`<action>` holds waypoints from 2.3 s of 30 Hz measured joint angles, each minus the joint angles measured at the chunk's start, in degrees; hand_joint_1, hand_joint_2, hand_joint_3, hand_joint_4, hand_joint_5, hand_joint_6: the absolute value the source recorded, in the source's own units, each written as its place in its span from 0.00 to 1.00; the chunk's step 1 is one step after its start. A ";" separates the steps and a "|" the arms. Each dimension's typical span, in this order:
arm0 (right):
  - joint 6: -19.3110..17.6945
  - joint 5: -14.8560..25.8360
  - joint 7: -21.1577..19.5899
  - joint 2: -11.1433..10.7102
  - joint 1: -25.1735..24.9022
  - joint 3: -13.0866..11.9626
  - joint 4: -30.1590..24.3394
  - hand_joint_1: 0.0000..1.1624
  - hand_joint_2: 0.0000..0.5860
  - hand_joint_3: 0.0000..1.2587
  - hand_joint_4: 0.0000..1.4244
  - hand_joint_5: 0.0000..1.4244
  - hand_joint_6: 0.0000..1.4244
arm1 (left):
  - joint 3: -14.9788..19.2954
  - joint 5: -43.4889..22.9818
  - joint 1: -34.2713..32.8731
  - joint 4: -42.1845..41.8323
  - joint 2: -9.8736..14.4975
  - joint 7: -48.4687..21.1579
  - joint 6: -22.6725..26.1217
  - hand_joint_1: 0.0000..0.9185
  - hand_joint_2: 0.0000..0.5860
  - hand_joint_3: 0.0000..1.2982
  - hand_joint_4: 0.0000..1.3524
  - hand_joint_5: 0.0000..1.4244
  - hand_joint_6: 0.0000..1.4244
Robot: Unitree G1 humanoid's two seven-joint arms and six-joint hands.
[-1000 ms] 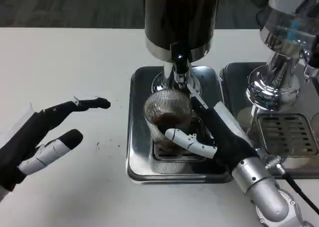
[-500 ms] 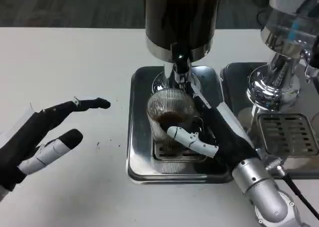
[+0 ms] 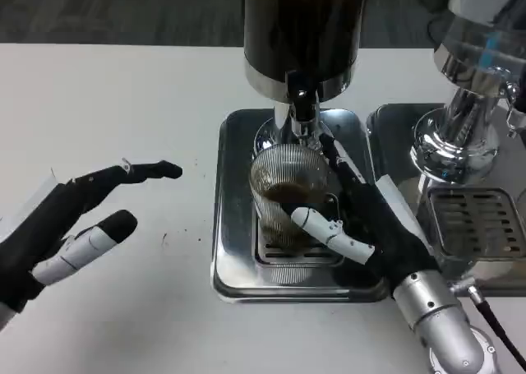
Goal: Grasp the cup under the faucet to collect the drink, then remove the cup.
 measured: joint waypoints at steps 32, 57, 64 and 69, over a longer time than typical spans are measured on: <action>-0.32 0.85 4.13 -2.05 0.32 -0.38 -0.41 0.40 0.37 0.00 0.00 0.00 0.00 | 0.02 -0.14 -0.05 0.82 0.25 -0.72 0.03 0.00 0.18 0.29 0.20 0.15 0.13; -0.47 -4.86 -0.43 -1.70 0.33 1.89 -1.10 0.44 0.36 0.00 0.00 0.00 0.00 | 0.00 -0.14 -0.05 0.82 0.27 -1.35 0.89 0.00 0.20 0.30 0.21 0.16 0.13; -0.47 -5.51 -0.60 -1.47 0.28 2.71 -1.18 0.44 0.36 0.00 0.00 0.00 0.00 | 0.00 -0.15 -0.02 0.82 0.27 -1.61 1.28 0.00 0.21 0.30 0.21 0.16 0.13; -0.31 -6.76 -1.81 -1.11 0.22 3.34 -1.25 0.44 0.36 0.00 0.00 0.00 0.00 | 0.00 -0.15 0.06 0.71 0.27 -1.63 1.71 0.00 0.22 0.30 0.21 0.16 0.13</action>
